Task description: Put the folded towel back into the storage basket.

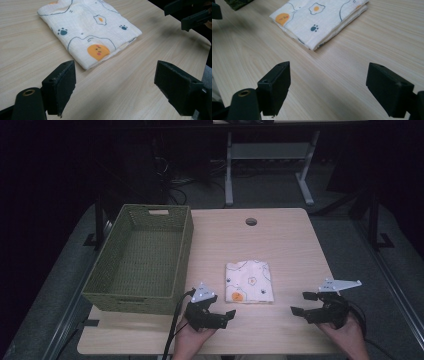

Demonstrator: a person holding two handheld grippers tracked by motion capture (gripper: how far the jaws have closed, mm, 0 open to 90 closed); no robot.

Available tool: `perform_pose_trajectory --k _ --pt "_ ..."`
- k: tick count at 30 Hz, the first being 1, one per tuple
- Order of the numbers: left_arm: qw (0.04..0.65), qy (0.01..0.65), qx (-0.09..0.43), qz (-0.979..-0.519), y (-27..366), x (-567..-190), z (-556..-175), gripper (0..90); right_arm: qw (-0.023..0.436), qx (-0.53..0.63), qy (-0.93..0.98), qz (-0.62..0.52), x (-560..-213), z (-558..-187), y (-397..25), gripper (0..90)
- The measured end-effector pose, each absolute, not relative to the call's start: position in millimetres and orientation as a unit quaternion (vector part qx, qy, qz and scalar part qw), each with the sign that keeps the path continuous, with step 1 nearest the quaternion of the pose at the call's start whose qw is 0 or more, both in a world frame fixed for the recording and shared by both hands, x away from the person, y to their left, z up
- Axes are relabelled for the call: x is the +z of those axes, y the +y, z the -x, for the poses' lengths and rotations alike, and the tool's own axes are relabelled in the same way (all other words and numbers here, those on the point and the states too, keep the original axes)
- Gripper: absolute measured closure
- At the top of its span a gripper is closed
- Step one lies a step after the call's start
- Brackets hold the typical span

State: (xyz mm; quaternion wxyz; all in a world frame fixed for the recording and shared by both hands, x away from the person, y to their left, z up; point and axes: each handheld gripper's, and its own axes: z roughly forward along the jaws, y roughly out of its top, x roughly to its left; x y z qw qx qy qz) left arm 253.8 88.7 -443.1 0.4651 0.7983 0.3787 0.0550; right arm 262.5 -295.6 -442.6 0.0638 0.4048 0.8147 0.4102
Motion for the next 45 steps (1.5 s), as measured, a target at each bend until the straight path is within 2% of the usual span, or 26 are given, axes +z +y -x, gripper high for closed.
perform_pose_trajectory --k 3,10,19,33,45 --pt "0.465 0.382 0.052 -0.797 87.9 -442.5 -256.5 17.1 0.06 0.406 0.816 -0.408 -439.6 -266.2 -292.7 16.0" --pt "0.468 0.385 0.048 -0.794 85.0 -440.6 -263.0 17.0 0.068 0.403 0.82 -0.4 -431.2 -274.7 -289.6 16.2" --pt "0.46 0.385 0.049 -0.799 76.8 -439.8 -273.0 17.0 0.04 0.392 0.833 -0.389 -426.4 -293.3 -281.0 20.9" --pt "0.446 0.398 0.055 -0.8 67.8 -436.1 -290.8 17.6 0.024 0.397 0.838 -0.373 -413.1 -322.8 -261.8 22.4" --pt "0.435 0.405 0.048 -0.803 56.2 -439.2 -303.1 19.0 -0.002 0.387 0.845 -0.369 -415.3 -349.7 -241.2 22.5"
